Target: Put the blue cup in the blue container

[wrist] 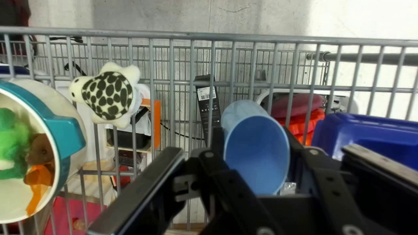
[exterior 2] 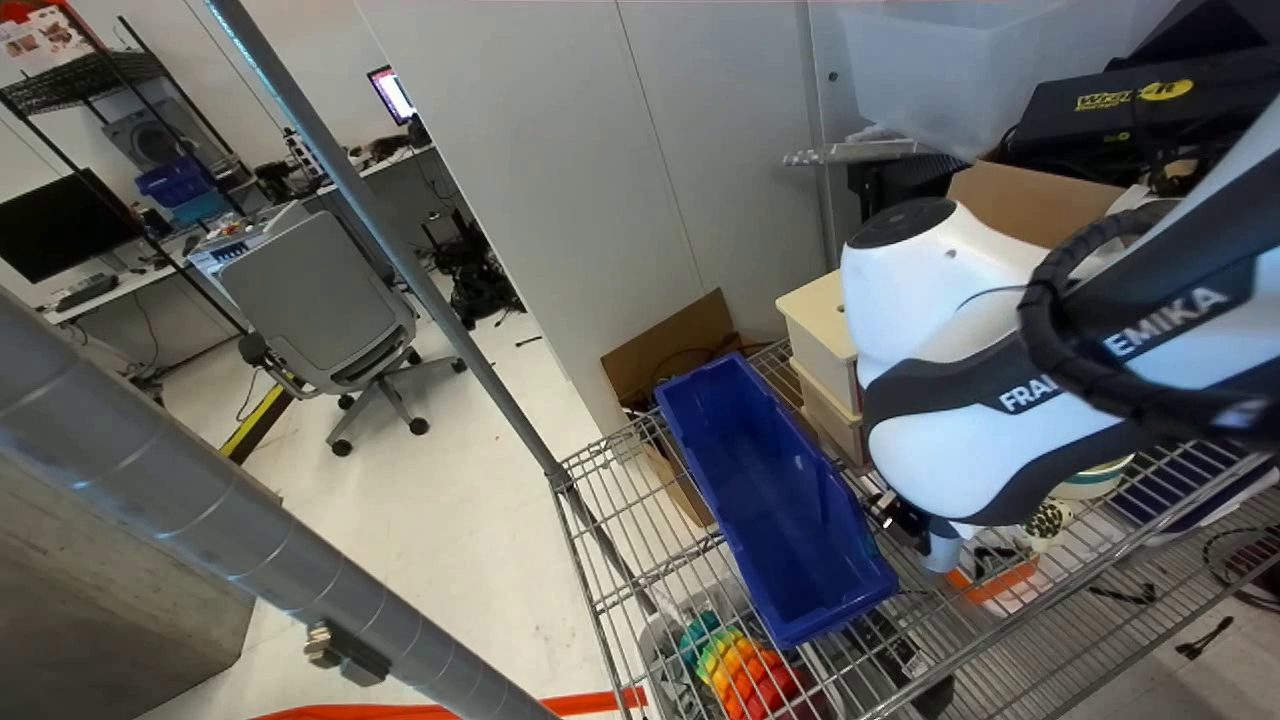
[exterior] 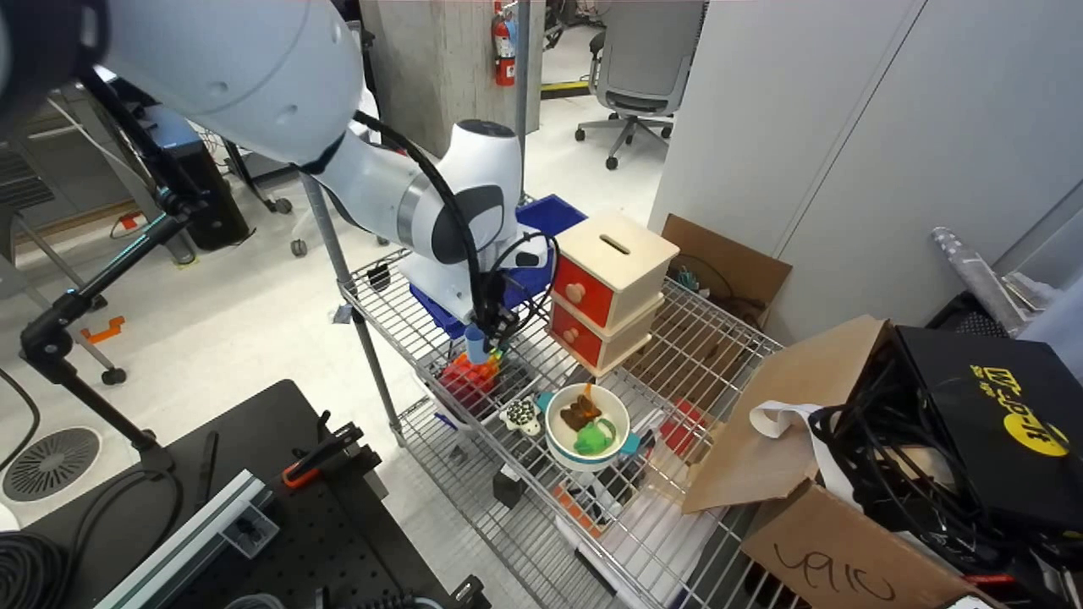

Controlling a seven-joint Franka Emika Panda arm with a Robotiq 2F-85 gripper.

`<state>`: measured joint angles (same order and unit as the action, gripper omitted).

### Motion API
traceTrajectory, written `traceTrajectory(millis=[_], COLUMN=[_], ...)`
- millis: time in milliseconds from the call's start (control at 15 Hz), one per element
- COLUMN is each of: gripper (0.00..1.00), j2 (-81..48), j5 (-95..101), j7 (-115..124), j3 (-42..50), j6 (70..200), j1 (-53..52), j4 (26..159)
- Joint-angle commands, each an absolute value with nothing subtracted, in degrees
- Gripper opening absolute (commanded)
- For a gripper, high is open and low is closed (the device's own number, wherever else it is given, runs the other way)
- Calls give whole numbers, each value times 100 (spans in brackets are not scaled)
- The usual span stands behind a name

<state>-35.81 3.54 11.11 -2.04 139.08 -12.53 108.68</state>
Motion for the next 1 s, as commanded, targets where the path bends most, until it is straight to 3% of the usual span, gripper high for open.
traceTrajectory(millis=[0, 400, 933], gripper=[18, 18, 18], j2=[-2226, -1176, -2053], j5=[683, 1107, 1862], j7=[1646, 1886, 1802], j3=[-76, -585, -477], j6=[13934, 14158, 15763], j1=[-1593, -1903, -1931], j4=[12064, 12609, 11943])
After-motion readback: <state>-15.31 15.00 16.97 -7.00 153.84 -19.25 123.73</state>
